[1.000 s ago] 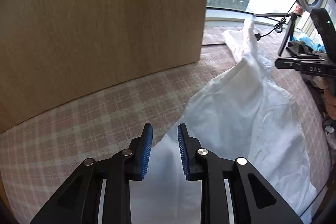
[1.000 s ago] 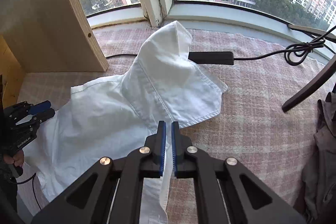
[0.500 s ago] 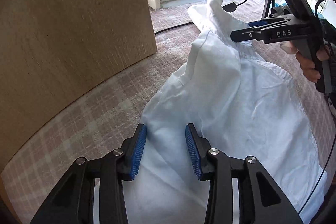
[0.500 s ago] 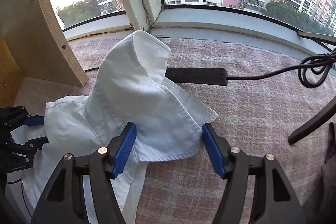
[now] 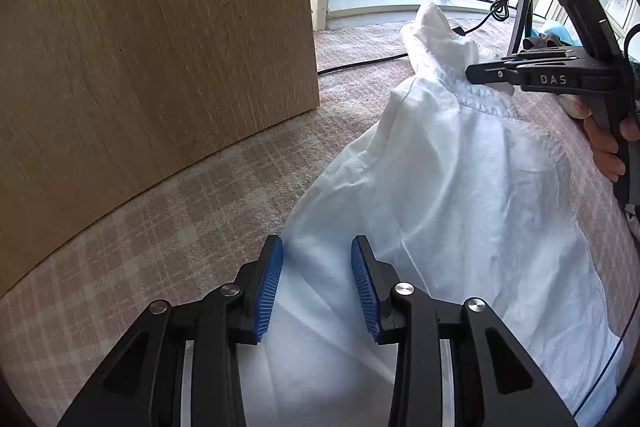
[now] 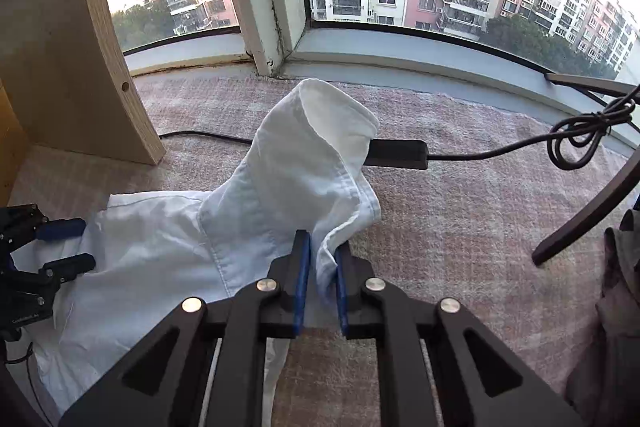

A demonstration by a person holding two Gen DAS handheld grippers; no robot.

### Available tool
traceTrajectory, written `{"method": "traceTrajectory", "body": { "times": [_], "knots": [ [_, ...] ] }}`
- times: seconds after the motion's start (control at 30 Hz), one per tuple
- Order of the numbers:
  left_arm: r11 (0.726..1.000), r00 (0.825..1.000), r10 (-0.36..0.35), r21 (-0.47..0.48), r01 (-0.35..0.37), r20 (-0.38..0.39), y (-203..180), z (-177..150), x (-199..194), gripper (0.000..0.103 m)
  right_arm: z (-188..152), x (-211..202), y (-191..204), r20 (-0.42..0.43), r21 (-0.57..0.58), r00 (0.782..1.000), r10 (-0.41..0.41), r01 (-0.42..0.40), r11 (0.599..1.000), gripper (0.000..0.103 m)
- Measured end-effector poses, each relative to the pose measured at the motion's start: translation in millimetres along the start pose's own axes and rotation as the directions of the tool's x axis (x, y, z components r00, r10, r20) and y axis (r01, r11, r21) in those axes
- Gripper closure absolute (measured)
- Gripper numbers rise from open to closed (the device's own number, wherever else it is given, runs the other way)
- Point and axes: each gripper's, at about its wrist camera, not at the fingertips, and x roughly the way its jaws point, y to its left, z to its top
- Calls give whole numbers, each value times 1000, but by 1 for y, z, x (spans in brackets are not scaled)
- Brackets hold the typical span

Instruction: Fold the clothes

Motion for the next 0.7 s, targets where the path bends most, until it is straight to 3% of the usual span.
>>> {"method": "traceTrajectory", "body": {
  "times": [0.07, 0.17, 0.2, 0.23, 0.27, 0.33, 0.37, 0.43, 0.53, 0.6, 0.7],
  "knots": [
    [999, 1000, 22, -43, -22, -7, 10, -1, -3, 67, 0, -22, 0, 51, 7, 998, -39, 39, 999, 63],
    [992, 998, 44, -120, -39, 40, 33, -6, -32, 71, 0, -59, 0, 140, 35, 985, -103, 99, 994, 62],
    [988, 997, 41, -151, -32, 61, 42, -9, -46, 72, 2, -68, 5, 155, 21, 985, -77, 75, 997, 63],
    [982, 996, 31, -186, -16, 78, 53, -14, -63, 72, 2, -70, 15, 136, -8, 991, 0, 1, 1000, 63],
    [976, 995, 21, -217, 0, 94, 65, -21, -81, 72, 1, -68, 27, 100, -34, 991, 88, -85, 996, 71],
    [963, 993, 23, -270, 9, 113, 87, -41, -120, 70, -4, -58, 52, 16, -71, 972, 234, -232, 970, 75],
    [956, 992, 39, -293, -2, 121, 95, -52, -139, 70, -8, -46, 66, -35, -81, 961, 273, -275, 958, 75],
    [939, 988, 103, -340, -59, 112, 113, -86, -178, 68, -16, -22, 91, -124, -108, 955, 268, -281, 954, 75],
    [893, 974, 219, -415, -174, 63, 141, -147, -233, 60, -32, 8, 106, -209, -114, 955, 208, -235, 965, 75],
    [848, 962, 271, -473, -237, 4, 163, -191, -259, 58, -38, 10, 109, -210, -109, 963, 171, -197, 974, 75],
    [788, 952, 290, -540, -296, -98, 189, -256, -272, 57, -39, -20, 106, -201, -36, 953, 226, -238, 971, 75]
  ]
}}
